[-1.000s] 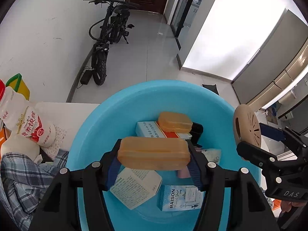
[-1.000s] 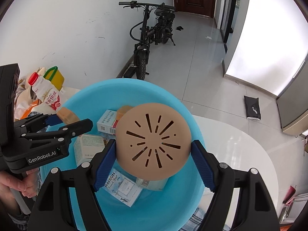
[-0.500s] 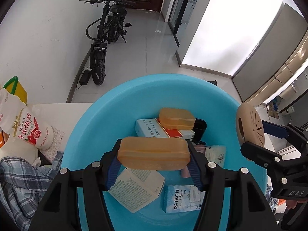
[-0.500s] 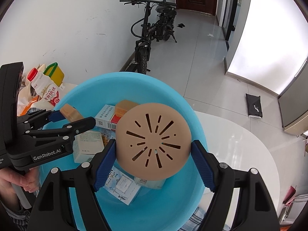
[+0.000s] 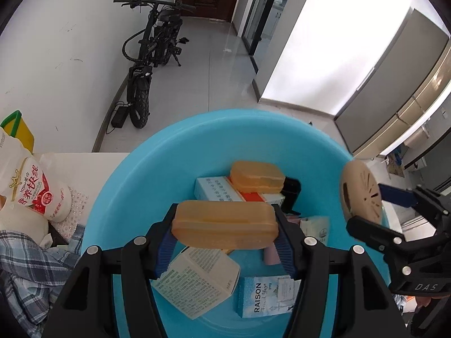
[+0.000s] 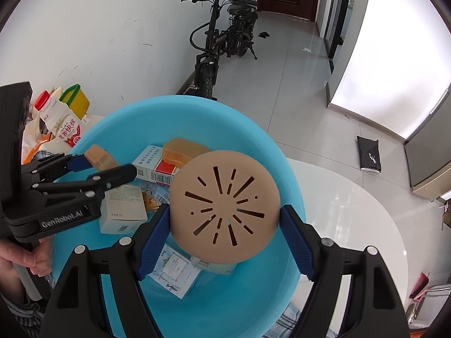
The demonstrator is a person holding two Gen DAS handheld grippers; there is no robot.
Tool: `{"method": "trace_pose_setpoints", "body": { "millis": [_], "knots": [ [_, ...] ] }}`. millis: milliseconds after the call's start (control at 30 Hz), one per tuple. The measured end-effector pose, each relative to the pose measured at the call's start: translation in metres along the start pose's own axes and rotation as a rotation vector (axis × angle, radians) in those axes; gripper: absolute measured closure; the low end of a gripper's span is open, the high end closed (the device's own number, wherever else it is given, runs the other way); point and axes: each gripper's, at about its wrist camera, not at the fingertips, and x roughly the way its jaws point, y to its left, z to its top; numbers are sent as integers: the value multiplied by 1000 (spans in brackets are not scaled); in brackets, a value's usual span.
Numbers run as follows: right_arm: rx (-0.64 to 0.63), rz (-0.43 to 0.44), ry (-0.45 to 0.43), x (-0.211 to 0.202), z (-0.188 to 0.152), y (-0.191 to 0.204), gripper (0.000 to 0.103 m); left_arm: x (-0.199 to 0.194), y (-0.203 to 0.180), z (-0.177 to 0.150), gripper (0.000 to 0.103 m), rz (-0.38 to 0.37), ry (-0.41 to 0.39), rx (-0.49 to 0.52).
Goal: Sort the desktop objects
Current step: 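Lower the amber soap bar into the basin and open the left gripper, then lower the tan disc into the basin and open the right gripper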
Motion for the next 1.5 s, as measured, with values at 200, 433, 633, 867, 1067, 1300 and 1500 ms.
{"method": "trace_pose_setpoints", "body": {
  "millis": [200,433,633,867,1067,1300,1500],
  "knots": [
    [2,-4,0,0,-1,-4,27,-7,7,4,10,43,-2,-39],
    [23,2,-1,5,-1,-6,27,-13,3,-6,10,124,24,28],
    [23,7,10,15,1,1,27,-16,-9,-15,10,172,45,95],
    [-8,6,19,23,2,13,27,-15,-9,-16,10,205,17,160],
    [-11,19,38,31,2,14,27,-16,-3,-19,10,225,7,183],
    [-105,-35,24,31,-5,24,18,-20,-3,-24,10,260,-20,266],
    [-134,-51,-32,10,-12,29,6,-26,-3,-29,10,246,-26,255]
  ]
}}
